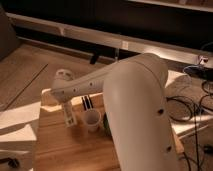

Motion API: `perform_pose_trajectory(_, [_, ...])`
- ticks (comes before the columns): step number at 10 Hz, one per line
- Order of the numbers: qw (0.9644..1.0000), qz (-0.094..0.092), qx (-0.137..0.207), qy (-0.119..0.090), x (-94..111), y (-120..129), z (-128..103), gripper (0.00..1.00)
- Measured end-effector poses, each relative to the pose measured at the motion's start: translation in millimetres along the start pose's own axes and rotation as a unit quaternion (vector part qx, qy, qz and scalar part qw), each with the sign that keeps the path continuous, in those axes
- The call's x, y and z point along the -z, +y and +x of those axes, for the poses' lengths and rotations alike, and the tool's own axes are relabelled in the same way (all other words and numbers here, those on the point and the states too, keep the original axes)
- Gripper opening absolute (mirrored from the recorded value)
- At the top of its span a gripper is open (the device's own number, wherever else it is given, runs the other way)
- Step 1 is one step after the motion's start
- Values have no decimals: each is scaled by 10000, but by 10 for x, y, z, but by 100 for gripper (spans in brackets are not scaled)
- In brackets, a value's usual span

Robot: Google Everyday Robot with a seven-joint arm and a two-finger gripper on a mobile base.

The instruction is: Stand the bottle upright

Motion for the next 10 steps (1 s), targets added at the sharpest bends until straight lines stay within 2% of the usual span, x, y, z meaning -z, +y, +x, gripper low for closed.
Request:
perform_pose_trajectory(4, [10000,34,26,-10,-14,-16,0,0])
perform_pose_trajectory(6, [9998,172,72,-79,-73,-169,-44,0])
perform_pose_trajectory(7, [9995,250,152,-127,-106,-258,-99,0])
perform_pose_trajectory(10, [9981,337,394,-329,-151,-312,-349,0])
